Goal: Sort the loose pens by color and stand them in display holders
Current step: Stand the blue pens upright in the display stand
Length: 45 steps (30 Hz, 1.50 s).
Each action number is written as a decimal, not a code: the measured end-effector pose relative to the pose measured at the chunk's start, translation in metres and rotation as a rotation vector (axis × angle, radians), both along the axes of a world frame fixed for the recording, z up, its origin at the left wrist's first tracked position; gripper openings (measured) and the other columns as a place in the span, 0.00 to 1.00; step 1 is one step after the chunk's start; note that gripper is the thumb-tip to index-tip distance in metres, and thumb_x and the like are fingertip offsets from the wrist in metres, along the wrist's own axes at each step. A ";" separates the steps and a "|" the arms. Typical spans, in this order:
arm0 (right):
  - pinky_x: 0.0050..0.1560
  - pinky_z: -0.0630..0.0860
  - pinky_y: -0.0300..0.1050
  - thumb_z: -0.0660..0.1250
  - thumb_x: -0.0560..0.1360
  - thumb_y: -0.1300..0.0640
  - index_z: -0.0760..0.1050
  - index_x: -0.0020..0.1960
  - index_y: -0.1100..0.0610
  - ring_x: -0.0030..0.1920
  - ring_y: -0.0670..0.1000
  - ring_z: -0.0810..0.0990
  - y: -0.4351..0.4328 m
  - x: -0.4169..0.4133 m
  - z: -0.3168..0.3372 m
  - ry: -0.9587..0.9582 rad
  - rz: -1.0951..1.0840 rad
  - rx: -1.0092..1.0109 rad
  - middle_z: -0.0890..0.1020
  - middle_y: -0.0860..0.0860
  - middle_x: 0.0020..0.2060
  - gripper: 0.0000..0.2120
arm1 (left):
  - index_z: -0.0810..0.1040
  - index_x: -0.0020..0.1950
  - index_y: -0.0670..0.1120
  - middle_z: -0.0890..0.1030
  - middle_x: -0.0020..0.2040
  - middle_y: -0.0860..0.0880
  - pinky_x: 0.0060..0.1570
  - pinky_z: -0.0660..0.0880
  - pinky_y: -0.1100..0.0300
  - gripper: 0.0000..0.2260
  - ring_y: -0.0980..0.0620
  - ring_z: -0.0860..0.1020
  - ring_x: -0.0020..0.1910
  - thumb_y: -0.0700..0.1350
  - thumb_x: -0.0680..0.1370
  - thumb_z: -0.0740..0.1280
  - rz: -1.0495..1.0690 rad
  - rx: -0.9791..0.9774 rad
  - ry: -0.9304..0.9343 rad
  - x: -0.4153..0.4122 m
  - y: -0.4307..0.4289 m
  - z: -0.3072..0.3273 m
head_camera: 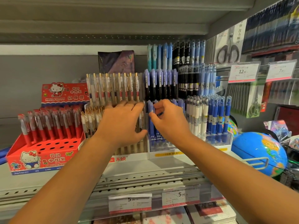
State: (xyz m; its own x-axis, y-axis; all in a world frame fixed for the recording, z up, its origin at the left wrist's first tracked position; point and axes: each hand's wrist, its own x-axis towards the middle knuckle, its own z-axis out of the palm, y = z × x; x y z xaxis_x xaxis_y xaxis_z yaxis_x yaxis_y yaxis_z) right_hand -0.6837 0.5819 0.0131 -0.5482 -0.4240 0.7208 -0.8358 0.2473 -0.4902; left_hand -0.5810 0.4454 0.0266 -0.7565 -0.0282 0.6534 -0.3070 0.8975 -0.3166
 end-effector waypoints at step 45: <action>0.50 0.76 0.37 0.71 0.76 0.58 0.78 0.62 0.56 0.51 0.47 0.80 -0.244 0.255 -0.005 -0.251 0.587 0.328 0.82 0.50 0.52 0.15 | 0.75 0.66 0.49 0.79 0.63 0.49 0.54 0.70 0.60 0.18 0.52 0.76 0.58 0.50 0.77 0.68 0.162 0.826 0.059 0.332 -0.235 -0.028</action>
